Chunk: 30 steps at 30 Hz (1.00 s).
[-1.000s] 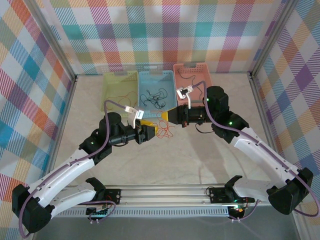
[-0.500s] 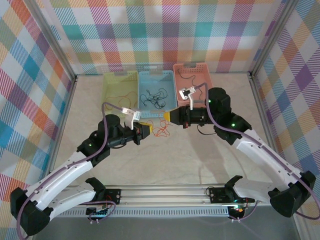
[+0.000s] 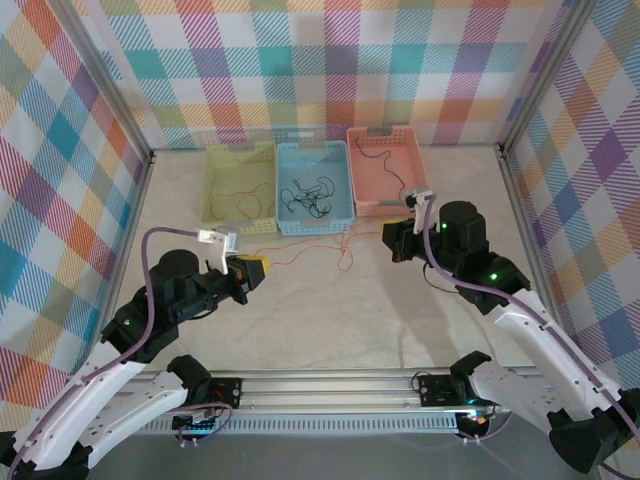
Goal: Untangle the cables
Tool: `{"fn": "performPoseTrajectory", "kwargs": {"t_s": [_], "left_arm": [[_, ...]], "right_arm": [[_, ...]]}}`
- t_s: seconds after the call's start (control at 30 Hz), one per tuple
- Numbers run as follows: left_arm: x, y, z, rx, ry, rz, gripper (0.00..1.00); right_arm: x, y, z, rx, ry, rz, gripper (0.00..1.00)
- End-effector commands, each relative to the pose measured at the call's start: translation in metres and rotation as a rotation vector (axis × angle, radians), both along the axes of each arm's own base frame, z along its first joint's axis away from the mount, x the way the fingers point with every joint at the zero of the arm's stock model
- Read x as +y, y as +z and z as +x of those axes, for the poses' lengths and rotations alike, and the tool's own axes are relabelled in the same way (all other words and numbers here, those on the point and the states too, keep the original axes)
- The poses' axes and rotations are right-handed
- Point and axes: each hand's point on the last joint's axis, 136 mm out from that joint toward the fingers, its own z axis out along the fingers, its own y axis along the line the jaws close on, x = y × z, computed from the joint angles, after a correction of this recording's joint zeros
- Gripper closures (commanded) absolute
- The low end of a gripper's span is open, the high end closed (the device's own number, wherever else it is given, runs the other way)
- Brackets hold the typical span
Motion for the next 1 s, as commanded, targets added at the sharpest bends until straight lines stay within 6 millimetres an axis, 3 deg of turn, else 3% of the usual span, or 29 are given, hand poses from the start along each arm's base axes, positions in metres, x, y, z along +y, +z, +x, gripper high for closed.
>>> {"fn": "performPoseTrajectory", "kwargs": {"t_s": [0.0, 0.17, 0.23, 0.3, 0.4, 0.5, 0.63, 0.97], "left_arm": [[0.000, 0.021, -0.012, -0.006, -0.035, -0.029, 1.00], [-0.007, 0.041, -0.020, -0.021, -0.096, -0.048, 1.00], [-0.009, 0.047, -0.019, -0.008, -0.105, -0.044, 1.00], [-0.014, 0.051, -0.020, 0.006, -0.130, -0.041, 1.00], [-0.020, 0.055, -0.021, 0.028, -0.159, -0.045, 1.00], [-0.025, 0.056, -0.020, 0.044, -0.177, -0.048, 1.00], [-0.029, 0.051, -0.018, 0.075, -0.183, -0.032, 1.00], [-0.038, 0.042, -0.012, 0.124, -0.189, -0.027, 1.00]], "right_arm": [[-0.013, -0.012, 0.008, -0.063, -0.042, -0.104, 1.00], [-0.014, -0.023, 0.010, -0.062, -0.045, -0.131, 0.79], [-0.004, -0.020, 0.005, -0.068, 0.018, -0.107, 0.59], [0.015, -0.012, -0.009, -0.086, 0.154, -0.048, 0.49], [0.047, 0.011, -0.049, -0.133, 0.430, 0.114, 0.37], [0.056, 0.028, -0.064, -0.236, 0.517, 0.188, 0.27], [0.063, 0.035, -0.064, -0.324, 0.532, 0.147, 0.23], [0.112, 0.041, -0.085, -0.371, 0.701, 0.084, 0.20]]}}
